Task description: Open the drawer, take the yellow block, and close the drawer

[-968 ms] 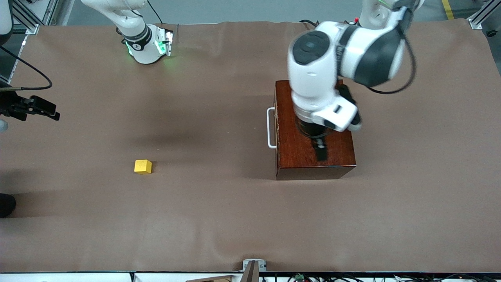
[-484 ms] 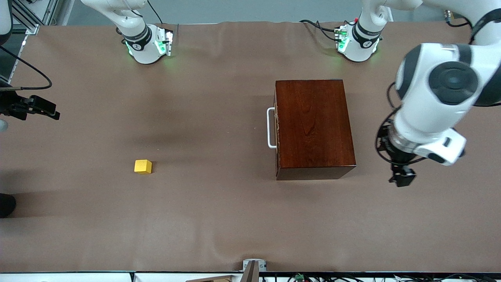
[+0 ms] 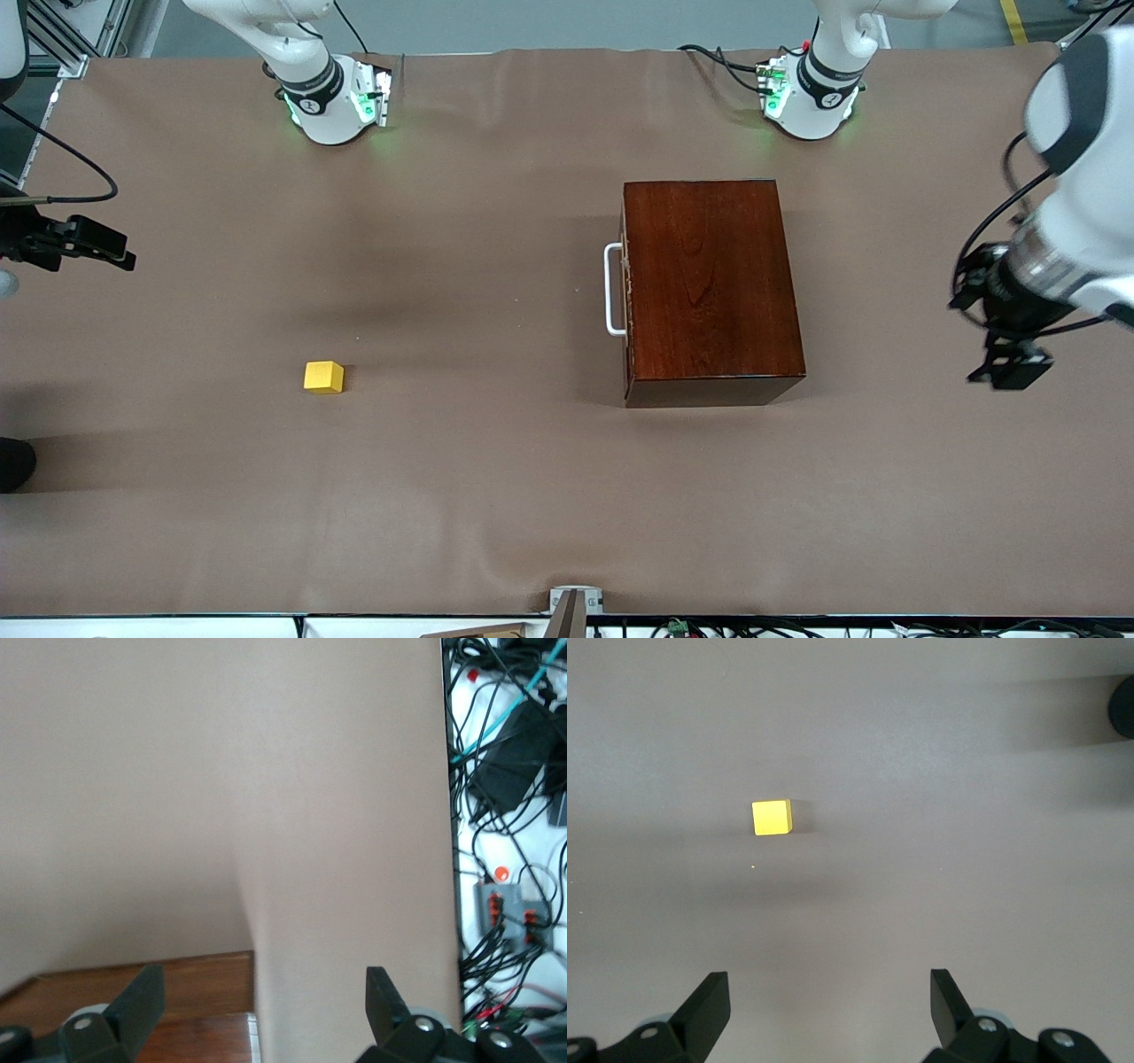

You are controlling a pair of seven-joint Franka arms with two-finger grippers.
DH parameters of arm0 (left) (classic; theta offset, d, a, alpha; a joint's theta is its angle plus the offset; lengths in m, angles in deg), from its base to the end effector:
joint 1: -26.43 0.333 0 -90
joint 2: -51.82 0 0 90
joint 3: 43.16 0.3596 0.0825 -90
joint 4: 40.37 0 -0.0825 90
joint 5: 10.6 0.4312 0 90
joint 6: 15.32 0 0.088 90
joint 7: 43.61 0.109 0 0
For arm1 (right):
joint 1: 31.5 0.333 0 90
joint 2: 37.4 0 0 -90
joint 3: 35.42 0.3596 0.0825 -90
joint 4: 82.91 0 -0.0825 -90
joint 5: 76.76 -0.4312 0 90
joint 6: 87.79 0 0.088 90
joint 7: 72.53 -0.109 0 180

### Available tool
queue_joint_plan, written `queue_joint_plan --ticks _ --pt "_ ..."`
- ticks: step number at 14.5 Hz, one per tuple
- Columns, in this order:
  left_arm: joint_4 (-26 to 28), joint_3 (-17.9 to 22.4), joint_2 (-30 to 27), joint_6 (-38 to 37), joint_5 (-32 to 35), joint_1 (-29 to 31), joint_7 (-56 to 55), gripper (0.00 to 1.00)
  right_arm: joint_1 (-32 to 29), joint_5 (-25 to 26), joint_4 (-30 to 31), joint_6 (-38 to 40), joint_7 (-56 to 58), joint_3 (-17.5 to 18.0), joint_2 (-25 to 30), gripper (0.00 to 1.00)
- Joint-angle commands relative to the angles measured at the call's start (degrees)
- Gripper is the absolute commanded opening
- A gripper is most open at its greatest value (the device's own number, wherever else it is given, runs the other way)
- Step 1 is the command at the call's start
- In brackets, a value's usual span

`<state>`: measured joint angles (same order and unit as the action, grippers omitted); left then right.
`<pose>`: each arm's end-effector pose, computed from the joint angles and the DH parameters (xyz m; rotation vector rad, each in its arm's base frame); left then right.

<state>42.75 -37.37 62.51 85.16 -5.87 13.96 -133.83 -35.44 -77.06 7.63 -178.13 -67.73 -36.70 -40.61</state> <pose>0.6788 -0.0787 0.6277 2.3341 2.0574 0.2386 0.6171 -0.0554 0.6275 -3.1310 0.0118 0.0923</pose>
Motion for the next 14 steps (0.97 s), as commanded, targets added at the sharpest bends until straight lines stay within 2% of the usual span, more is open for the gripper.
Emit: queue_joint_plan --ticks 1,3,4,14 --pt "9.59 -3.83 -8.65 0.15 -4.71 5.76 11.95 1.0 -0.02 0.39 -0.45 0.77 0.04 0.05 0.21 1.0" --pt "10.4 -8.85 -9.99 -2.38 -5.34 11.13 18.29 1.0 0.07 0.39 -0.45 0.77 0.12 0.05 0.21 1.0" --pt "10.4 -9.56 -10.34 -3.62 -5.34 11.59 22.06 1.0 -0.02 0.39 -0.45 0.77 0.12 0.05 0.21 1.0" --pt "9.61 -9.66 -11.57 -12.85 -4.64 11.77 67.76 1.0 -0.02 0.39 -0.45 0.77 0.12 0.05 0.04 1.0"
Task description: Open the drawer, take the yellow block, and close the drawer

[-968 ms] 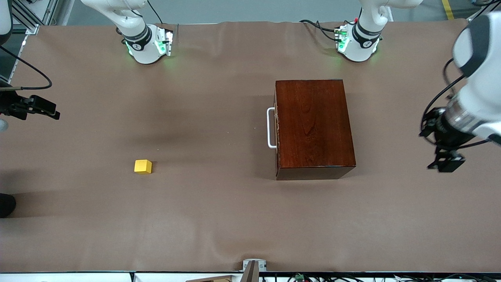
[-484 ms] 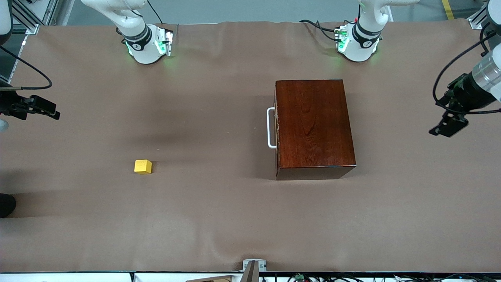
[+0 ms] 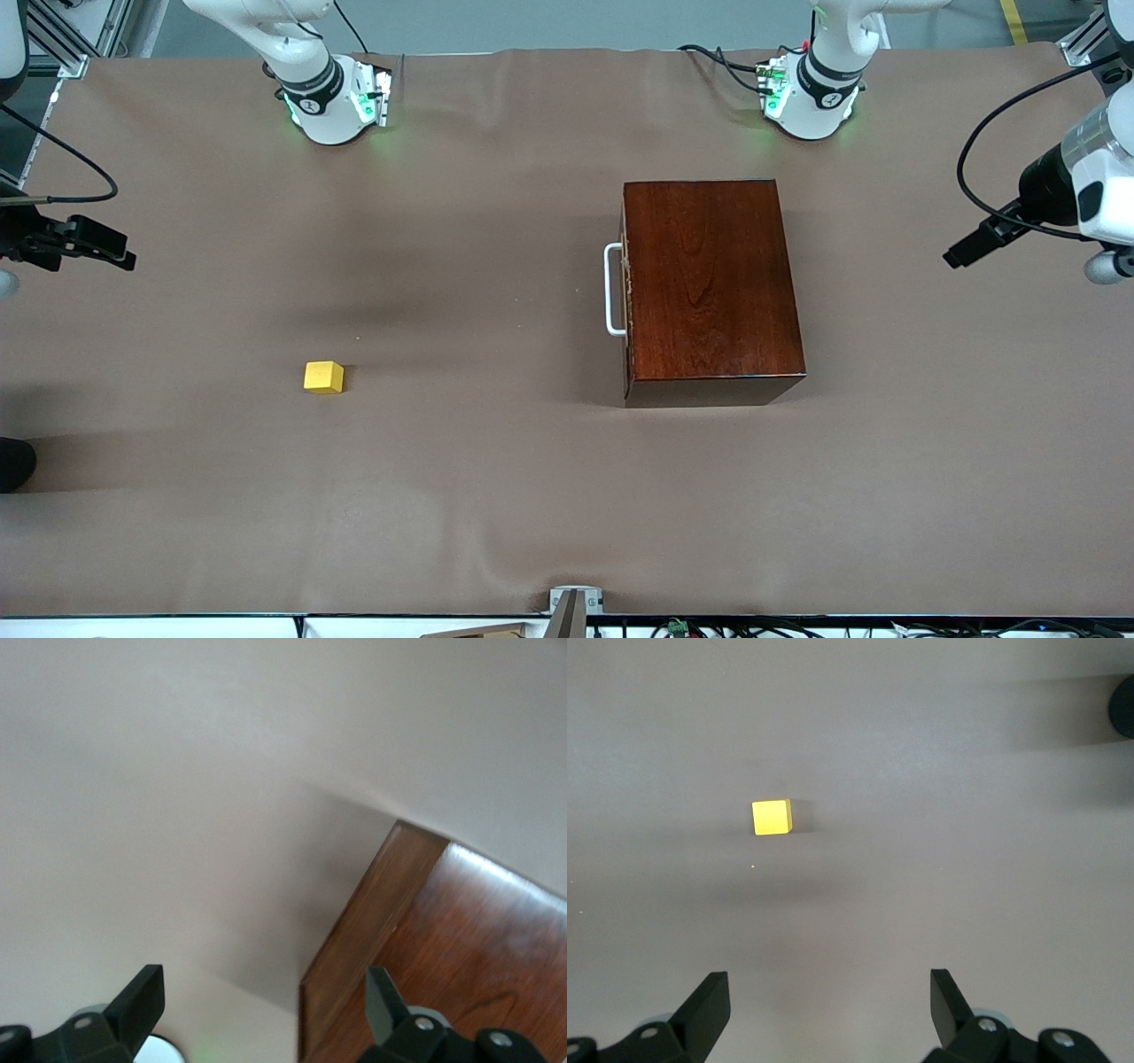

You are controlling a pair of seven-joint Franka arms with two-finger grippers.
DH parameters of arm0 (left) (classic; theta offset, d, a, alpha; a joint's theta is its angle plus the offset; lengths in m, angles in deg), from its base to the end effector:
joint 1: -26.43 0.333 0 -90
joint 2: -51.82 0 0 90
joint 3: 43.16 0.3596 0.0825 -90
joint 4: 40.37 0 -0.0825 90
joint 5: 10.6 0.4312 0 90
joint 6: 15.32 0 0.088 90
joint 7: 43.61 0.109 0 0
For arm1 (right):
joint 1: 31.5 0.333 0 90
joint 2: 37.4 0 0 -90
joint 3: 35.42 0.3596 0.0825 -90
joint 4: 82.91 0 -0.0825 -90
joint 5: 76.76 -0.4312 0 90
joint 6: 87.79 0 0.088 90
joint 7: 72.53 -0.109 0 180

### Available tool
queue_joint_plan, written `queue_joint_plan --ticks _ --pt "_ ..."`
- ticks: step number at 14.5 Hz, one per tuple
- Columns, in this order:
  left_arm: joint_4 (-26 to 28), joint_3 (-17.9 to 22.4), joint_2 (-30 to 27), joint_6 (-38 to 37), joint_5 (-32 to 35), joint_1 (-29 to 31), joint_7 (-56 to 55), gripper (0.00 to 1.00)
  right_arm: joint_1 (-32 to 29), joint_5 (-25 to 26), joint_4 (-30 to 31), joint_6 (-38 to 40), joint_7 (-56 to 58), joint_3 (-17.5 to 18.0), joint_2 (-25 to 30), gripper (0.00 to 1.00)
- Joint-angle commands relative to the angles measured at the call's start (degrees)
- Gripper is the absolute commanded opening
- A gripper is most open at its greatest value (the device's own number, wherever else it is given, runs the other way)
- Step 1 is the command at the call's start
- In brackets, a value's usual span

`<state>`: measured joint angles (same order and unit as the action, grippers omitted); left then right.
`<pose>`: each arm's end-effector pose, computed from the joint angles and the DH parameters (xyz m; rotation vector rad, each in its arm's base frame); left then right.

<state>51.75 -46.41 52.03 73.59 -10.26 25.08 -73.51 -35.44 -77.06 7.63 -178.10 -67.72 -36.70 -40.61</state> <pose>0.5975 -0.0473 0.6431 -3.0416 -0.6826 0.0862 0.6170 -0.0554 0.6275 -3.1310 0.0115 0.0931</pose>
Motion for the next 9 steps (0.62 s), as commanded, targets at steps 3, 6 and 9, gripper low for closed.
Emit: queue_joint_plan --ticks 3,6,9 --pt "0.78 -0.7 -1.08 -2.07 0.61 0.92 15.01 1.0 -0.1 0.39 -0.45 0.75 0.12 0.05 0.04 1.0" --pt "0.69 -0.79 -1.44 -2.51 2.29 0.57 24.68 1.0 -0.02 0.39 -0.37 0.75 0.12 0.05 -0.05 1.0" --pt "0.6 -0.7 -1.96 -2.16 2.38 0.65 29.8 1.0 0.25 0.39 -0.36 0.75 0.12 0.05 -0.14 1.0"
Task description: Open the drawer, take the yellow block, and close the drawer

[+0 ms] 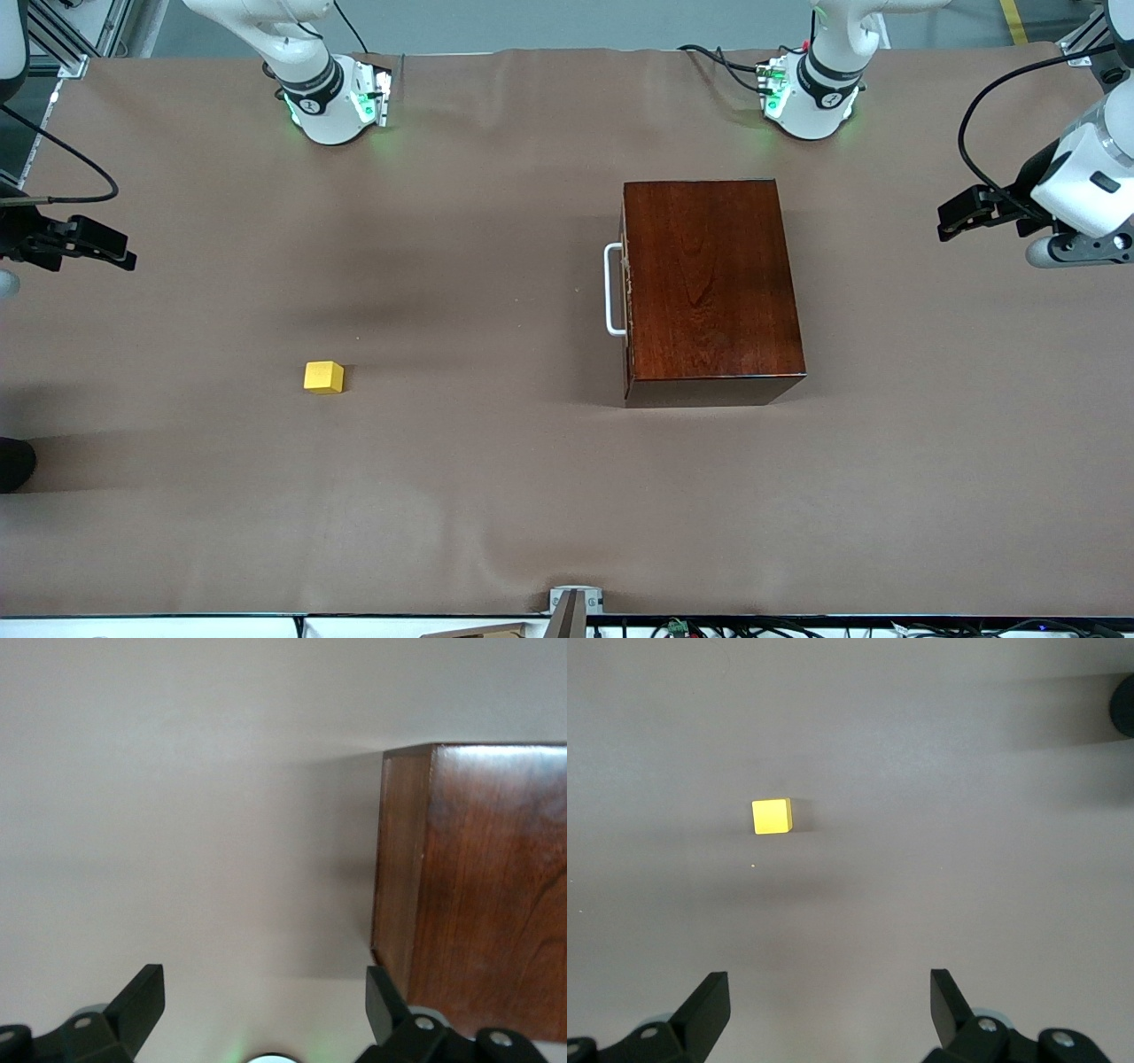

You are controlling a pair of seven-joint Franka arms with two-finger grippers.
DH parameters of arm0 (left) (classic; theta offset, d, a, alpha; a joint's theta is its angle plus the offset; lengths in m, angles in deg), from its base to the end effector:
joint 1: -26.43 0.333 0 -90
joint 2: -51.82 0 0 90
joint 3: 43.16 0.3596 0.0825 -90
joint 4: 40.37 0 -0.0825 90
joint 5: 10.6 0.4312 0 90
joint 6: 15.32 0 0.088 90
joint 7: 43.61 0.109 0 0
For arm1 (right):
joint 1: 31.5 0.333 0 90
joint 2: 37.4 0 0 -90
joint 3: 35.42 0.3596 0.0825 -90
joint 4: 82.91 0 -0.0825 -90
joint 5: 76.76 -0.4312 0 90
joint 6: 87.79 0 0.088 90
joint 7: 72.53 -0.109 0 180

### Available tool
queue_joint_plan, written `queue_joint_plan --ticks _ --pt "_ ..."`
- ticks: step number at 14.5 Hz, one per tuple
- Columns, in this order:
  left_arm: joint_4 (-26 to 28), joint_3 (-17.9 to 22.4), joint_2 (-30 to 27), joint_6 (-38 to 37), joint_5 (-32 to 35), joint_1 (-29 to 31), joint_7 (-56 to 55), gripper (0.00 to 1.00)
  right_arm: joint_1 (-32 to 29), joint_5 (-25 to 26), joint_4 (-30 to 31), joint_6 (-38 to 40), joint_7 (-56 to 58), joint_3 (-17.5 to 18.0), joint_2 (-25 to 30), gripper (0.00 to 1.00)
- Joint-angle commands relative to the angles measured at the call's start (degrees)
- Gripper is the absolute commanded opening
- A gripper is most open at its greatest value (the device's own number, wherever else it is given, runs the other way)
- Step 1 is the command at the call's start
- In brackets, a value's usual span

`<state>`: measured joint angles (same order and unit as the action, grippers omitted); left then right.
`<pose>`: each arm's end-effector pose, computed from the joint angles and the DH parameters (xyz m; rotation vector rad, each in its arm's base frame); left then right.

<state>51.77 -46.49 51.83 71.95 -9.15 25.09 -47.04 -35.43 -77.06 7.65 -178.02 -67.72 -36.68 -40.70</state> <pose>0.5932 -0.0456 0.6428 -3.1075 0.0334 0.1293 0.6173 -0.0551 0.6262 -3.1306 0.0107 0.0983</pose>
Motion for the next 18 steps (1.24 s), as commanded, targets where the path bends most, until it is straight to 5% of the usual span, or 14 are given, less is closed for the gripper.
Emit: queue_joint_plan --ticks 1,18 --pt "-0.02 -0.63 -1.76 -0.08 1.18 0.82 3.34 1.0 0.15 0.39 -0.38 0.67 0.12 0.03 -0.05 1.0" --pt "-2.4 -0.28 -1.06 -0.52 0.3 0.99 3.43 1.0 0.42 0.39 -0.38 0.23 0.12 0.2 -0.22 1.0"
